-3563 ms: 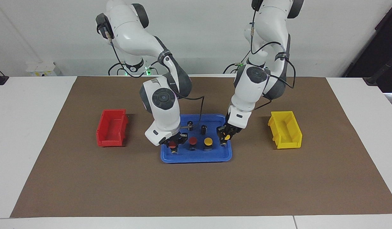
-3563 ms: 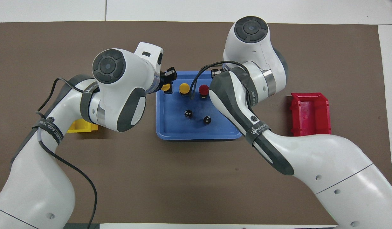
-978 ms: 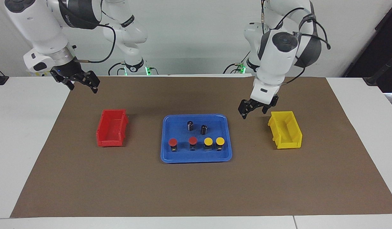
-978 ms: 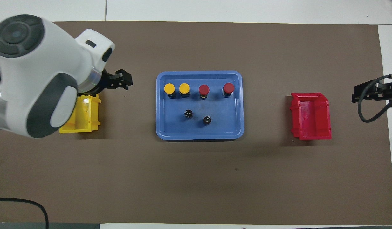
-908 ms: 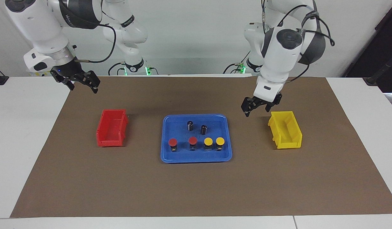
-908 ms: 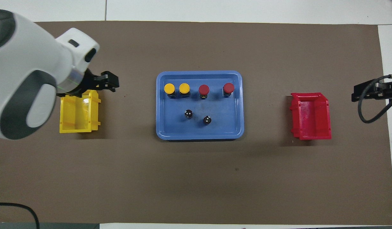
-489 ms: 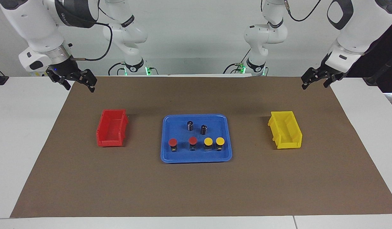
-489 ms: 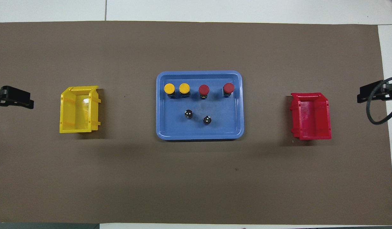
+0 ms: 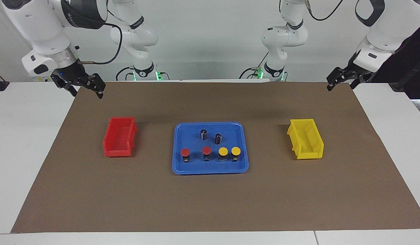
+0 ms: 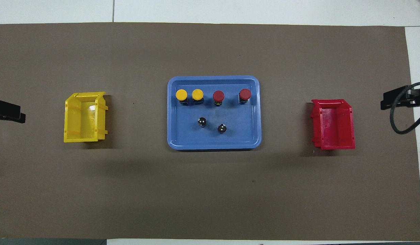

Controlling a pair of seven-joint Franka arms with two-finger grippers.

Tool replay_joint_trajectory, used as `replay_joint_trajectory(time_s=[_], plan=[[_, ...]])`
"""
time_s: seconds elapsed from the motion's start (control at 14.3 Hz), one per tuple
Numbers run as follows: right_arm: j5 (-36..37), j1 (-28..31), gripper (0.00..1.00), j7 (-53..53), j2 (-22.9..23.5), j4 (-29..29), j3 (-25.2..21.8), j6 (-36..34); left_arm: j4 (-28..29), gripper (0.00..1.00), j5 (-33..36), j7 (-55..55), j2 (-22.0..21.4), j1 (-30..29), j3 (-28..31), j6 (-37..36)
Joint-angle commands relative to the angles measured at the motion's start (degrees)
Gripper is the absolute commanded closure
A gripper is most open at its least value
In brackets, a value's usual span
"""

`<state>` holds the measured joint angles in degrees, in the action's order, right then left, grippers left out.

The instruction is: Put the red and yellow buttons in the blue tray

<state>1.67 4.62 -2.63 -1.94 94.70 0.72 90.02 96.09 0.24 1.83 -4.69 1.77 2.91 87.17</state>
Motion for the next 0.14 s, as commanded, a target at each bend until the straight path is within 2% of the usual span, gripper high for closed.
replay_joint_trajectory(time_s=[0.0,0.07], plan=[[-0.26,-0.22,0.0,1.22,-0.35,-0.13,-0.46,-0.63,0.5,0.0,-0.24,1.16,-0.23,-0.54,-0.8,1.69],[-0.26,-0.22,0.0,1.13,-0.7,0.21,-0.46,-1.07,0.41,0.0,-0.33,0.72,-0.14,-0.36,-1.15,1.86]])
